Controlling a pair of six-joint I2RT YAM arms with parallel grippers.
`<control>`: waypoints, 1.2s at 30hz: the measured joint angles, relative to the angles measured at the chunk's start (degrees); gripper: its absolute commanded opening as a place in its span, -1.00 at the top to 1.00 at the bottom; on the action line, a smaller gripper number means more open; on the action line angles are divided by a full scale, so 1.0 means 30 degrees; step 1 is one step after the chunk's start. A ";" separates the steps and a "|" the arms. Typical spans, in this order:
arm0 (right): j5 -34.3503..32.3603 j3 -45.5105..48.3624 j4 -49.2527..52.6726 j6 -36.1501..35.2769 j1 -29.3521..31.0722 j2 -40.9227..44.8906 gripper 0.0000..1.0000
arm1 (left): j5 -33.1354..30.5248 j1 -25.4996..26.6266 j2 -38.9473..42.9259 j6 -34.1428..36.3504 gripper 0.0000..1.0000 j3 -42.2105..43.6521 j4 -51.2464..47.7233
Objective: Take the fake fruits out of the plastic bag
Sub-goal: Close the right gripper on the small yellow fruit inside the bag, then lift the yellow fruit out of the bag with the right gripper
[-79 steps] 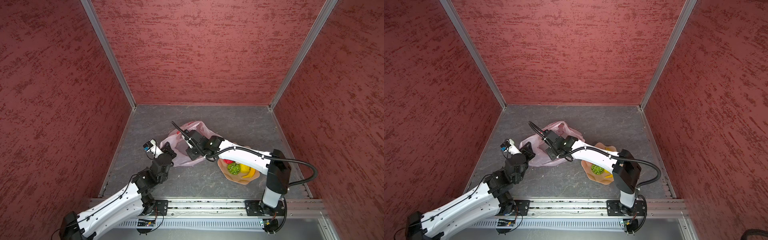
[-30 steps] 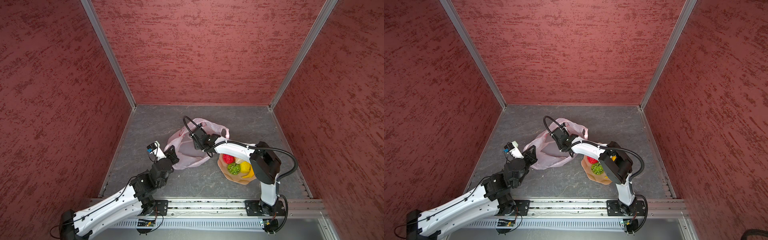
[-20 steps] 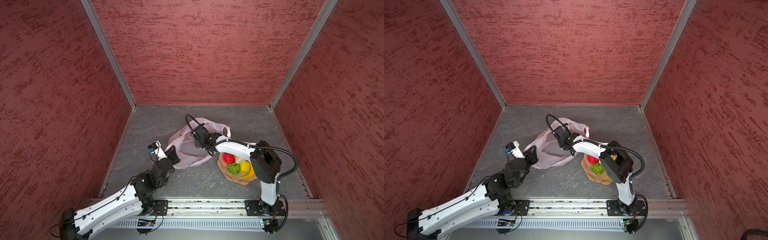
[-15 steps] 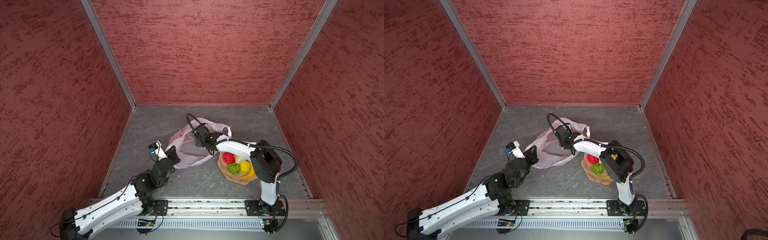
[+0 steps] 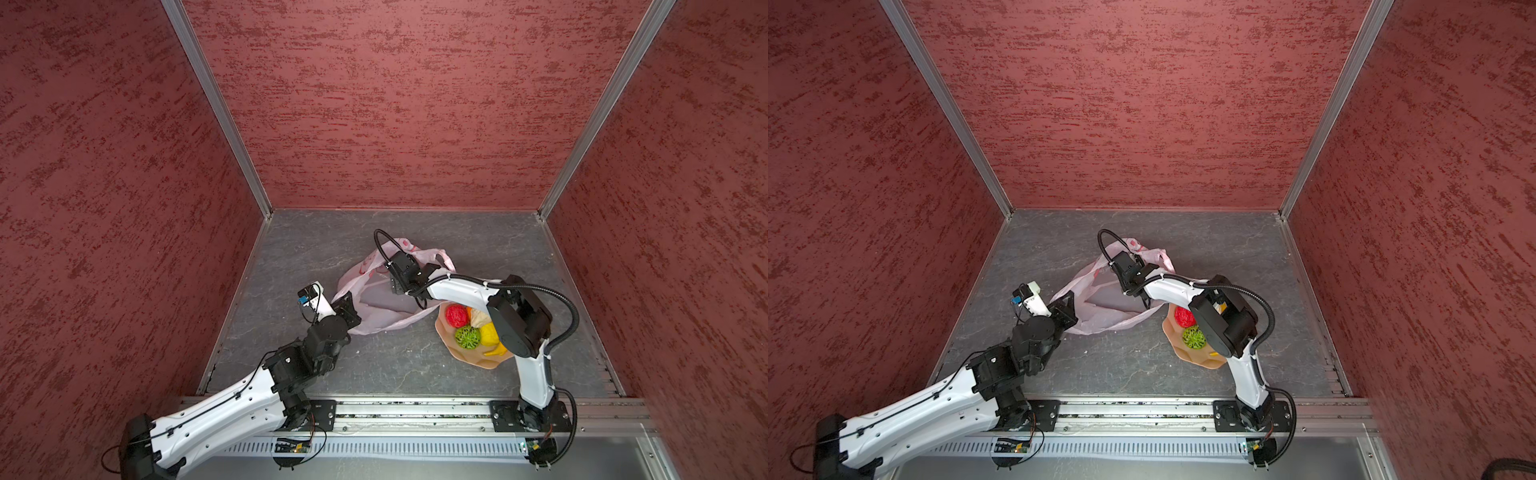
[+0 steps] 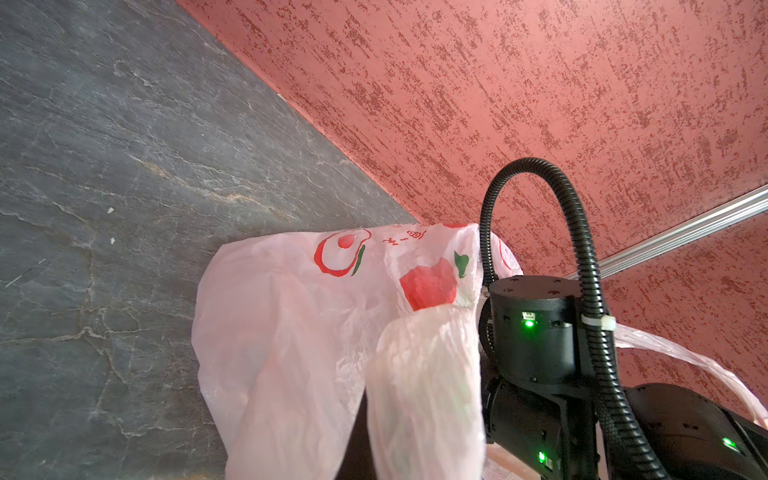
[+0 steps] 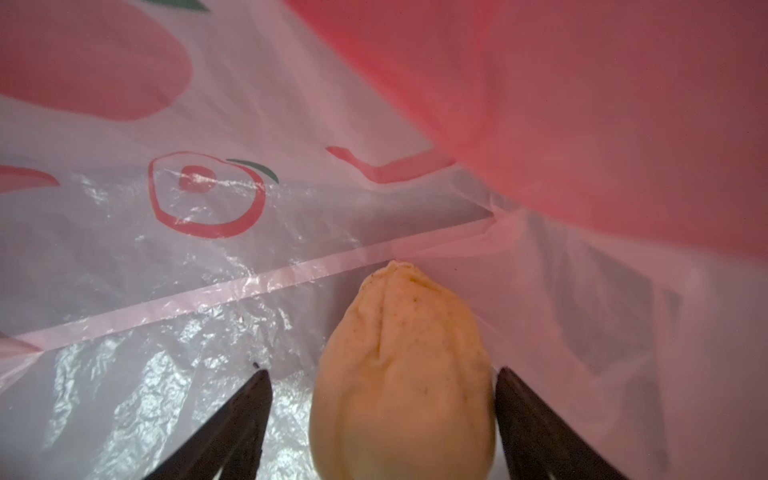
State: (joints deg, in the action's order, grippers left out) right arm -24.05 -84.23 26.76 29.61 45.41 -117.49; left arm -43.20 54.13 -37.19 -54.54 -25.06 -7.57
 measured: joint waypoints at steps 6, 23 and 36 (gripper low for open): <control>0.0313 -0.0168 -0.0131 -0.0015 -0.0117 -0.0379 -0.55 | 0.0270 0.0022 -0.0430 -0.0007 1.00 0.0000 0.0036; 0.0597 -0.0168 -0.0561 -0.0015 -0.0328 -0.0605 -0.58 | 0.0393 0.0022 -0.0707 -0.0007 1.00 0.0000 0.0291; 0.0481 -0.1545 -0.0561 0.0357 -0.0583 -0.1683 -0.50 | 0.0794 0.0022 -0.0925 0.0124 1.00 0.0000 0.0401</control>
State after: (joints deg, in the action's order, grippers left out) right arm -22.61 -88.86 25.08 30.68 43.66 -122.54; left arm -40.82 54.19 -39.97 -54.17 -25.06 -6.37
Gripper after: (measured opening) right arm 0.758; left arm 0.048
